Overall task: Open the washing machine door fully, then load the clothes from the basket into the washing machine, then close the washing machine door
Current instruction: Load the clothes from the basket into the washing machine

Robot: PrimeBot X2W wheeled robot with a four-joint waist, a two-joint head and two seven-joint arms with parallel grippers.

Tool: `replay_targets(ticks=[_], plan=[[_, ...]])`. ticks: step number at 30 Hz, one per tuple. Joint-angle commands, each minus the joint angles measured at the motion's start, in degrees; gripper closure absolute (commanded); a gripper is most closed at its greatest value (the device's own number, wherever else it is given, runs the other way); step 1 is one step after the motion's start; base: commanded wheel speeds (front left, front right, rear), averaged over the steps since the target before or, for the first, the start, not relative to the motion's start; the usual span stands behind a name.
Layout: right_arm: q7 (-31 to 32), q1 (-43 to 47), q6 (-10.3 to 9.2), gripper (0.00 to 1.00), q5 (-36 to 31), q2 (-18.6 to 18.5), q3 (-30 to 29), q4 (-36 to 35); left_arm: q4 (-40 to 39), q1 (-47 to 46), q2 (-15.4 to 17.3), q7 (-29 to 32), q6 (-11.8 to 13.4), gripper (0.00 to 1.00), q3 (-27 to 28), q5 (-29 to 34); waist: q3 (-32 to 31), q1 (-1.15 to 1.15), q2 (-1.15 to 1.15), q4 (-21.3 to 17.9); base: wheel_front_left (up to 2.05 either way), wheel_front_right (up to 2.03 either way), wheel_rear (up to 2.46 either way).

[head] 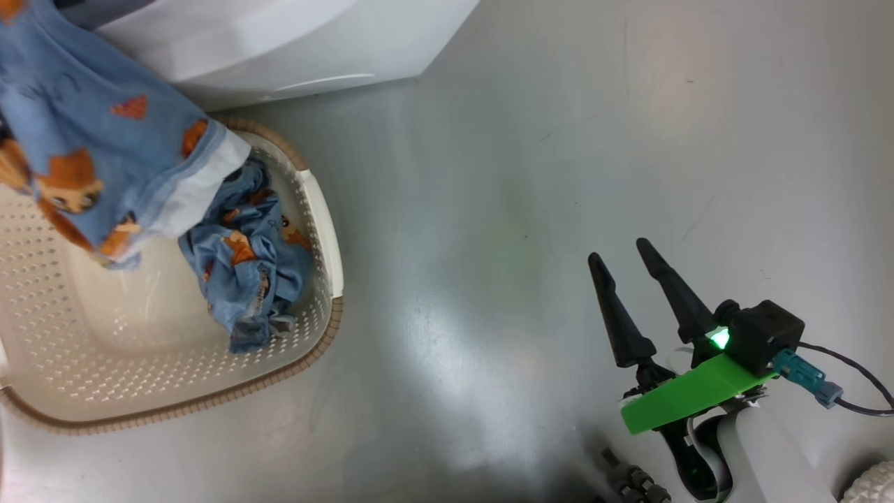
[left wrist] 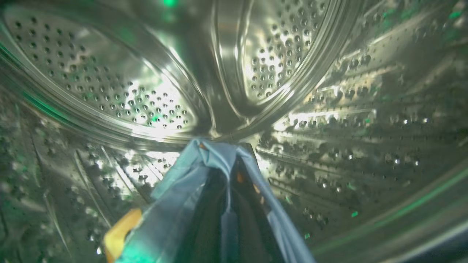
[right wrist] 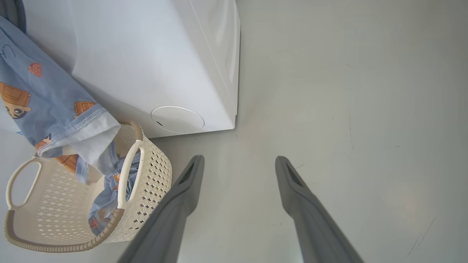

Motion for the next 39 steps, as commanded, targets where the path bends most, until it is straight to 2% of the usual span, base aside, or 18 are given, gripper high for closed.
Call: replay_targets(ticks=[1, 6, 10, 11, 12, 13, 25, 39], plan=[[-0.7, 0.73, 0.16, 0.0, 0.72, -0.12, 1.89, -0.79, -3.84, -2.88, 3.33, -1.44, 0.85, 1.0, -0.2, 1.39, 0.24, 0.0, 0.0, -0.54, 0.0, 0.0, 0.0], [-0.7, 0.14, 0.16, 0.0, 1.27, -0.03, 2.69, -0.64, -15.77, -3.24, 3.95, -1.82, 0.93, 1.0, -0.46, 2.91, 0.92, 0.0, 0.0, -1.62, 0.0, 0.0, 0.0], [-0.7, -0.07, 0.16, 0.0, 1.55, -0.01, 2.93, -0.06, -17.28, -0.64, 3.81, -1.84, 0.52, 1.0, 0.1, 2.52, 0.56, 0.0, 0.0, -2.09, 0.0, 0.0, 0.0], [-0.7, -0.12, 0.16, 0.0, 1.61, 0.01, 2.98, 0.12, -16.11, -0.02, 3.62, -1.84, 0.42, 0.85, 0.36, 2.1, 0.44, 0.0, 0.0, -2.13, 0.0, 0.0, 0.0], [-0.7, -0.17, 0.16, 0.0, 1.66, 0.01, 2.99, 0.27, -14.91, 0.43, 3.45, -1.84, 0.32, 0.52, 0.51, 1.8, 0.31, 0.0, 0.0, -2.1, 0.0, 0.0, 0.0], [-0.7, -0.22, 0.16, 0.0, 1.71, 0.02, 2.99, 0.39, -13.75, 0.75, 3.33, -1.84, 0.27, 0.0, 0.62, 1.59, 0.17, 0.0, 0.0, -2.06, 0.0, 0.0, 0.0], [-0.7, -1.45, 0.16, 0.0, 1.79, -0.24, 2.84, 0.59, -6.93, 0.82, 1.57, -1.85, -0.64, 0.0, 0.44, 0.44, -1.06, 0.0, 0.0, -0.08, 0.0, 0.0, 0.0], [-0.7, -2.15, 0.16, 0.0, 0.39, -0.95, 1.47, 0.04, -8.64, 7.05, -1.04, -1.85, -1.3, 0.0, 1.4, -1.23, -5.0, 0.0, 0.0, 3.65, 0.0, 0.0, 0.0]])
